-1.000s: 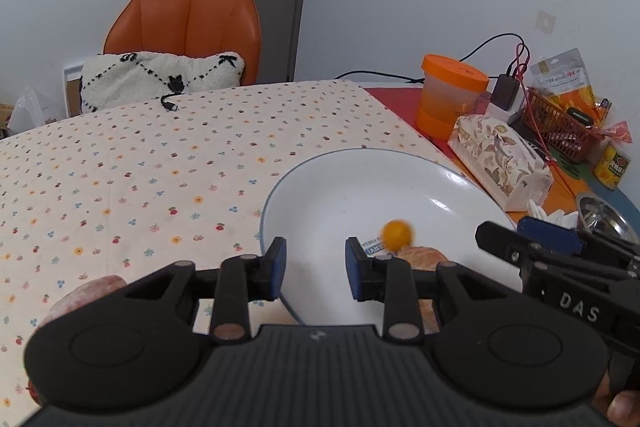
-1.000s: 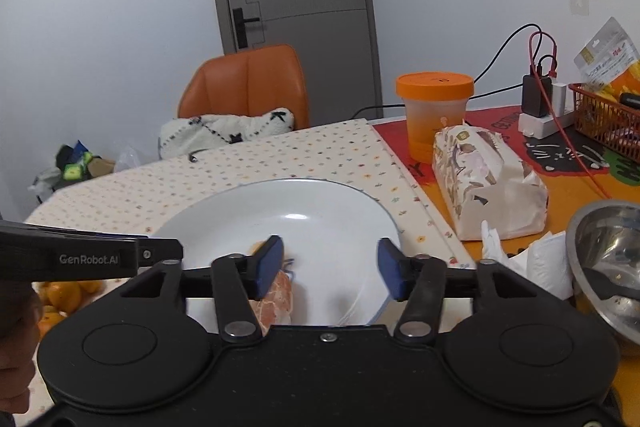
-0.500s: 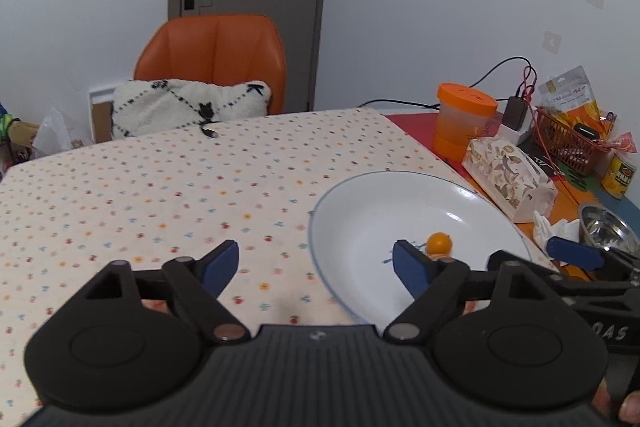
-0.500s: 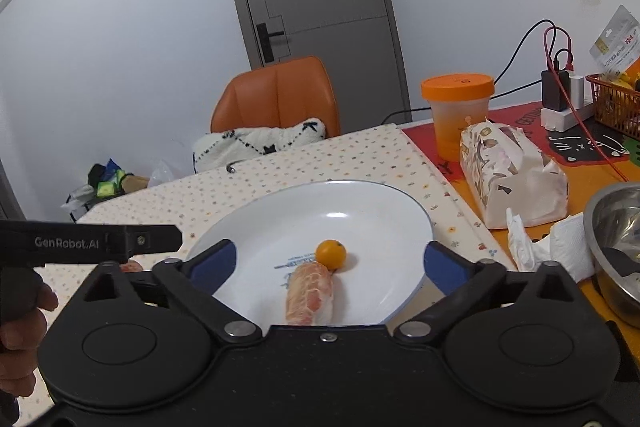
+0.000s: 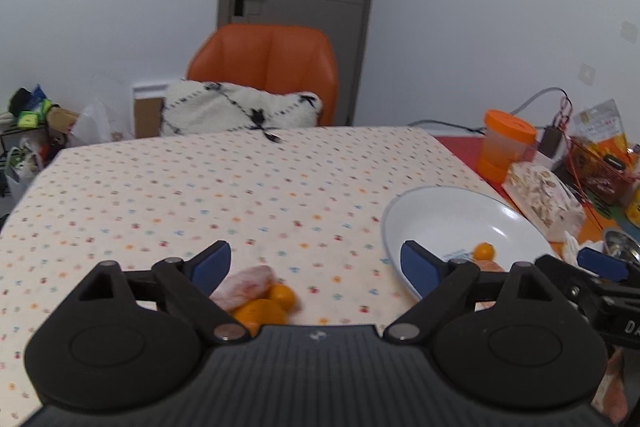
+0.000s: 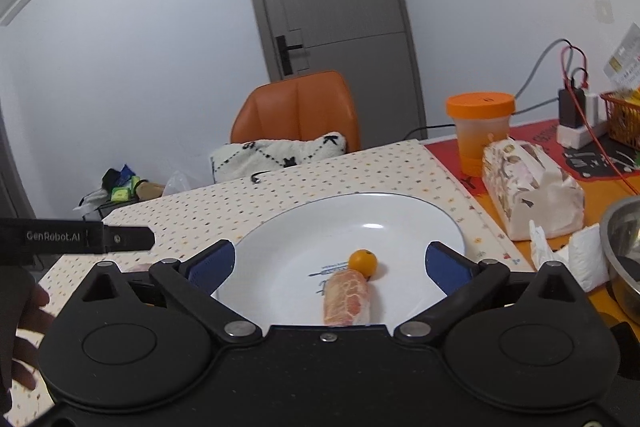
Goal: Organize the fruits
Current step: 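Move both open grippers back to the fruit pile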
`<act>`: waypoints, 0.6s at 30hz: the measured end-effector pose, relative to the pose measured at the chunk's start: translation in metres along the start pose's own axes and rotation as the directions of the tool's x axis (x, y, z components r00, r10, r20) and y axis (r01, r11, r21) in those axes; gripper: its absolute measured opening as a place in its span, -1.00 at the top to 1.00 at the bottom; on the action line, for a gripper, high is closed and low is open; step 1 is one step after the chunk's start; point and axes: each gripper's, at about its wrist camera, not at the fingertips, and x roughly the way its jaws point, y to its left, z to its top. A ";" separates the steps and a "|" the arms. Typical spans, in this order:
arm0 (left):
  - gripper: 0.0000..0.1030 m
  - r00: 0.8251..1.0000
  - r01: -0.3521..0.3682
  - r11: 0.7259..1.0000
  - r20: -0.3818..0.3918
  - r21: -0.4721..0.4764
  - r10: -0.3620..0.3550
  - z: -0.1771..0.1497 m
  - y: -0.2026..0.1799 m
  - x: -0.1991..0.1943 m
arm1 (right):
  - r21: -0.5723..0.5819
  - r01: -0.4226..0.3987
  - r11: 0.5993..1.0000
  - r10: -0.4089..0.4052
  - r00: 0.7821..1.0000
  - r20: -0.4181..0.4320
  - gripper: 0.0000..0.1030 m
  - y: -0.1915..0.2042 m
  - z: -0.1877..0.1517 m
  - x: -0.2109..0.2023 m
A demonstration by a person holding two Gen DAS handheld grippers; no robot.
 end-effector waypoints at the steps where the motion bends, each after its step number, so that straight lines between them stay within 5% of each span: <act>1: -0.76 1.000 -0.003 1.000 0.009 -0.006 0.003 -0.001 0.003 -0.002 | -0.005 -0.003 1.000 0.003 1.000 -0.005 -1.00 0.002 0.000 0.000; 12: -0.83 0.999 0.032 0.996 -0.027 -0.084 -0.034 -0.015 0.031 -0.021 | -0.012 -0.069 0.998 0.069 0.997 -0.022 -1.00 0.024 -0.002 -0.004; 18: -0.83 0.999 -0.006 0.997 -0.048 -0.080 0.003 -0.028 0.044 -0.034 | -0.026 -0.110 0.994 0.109 0.993 -0.044 -1.00 0.038 -0.005 -0.007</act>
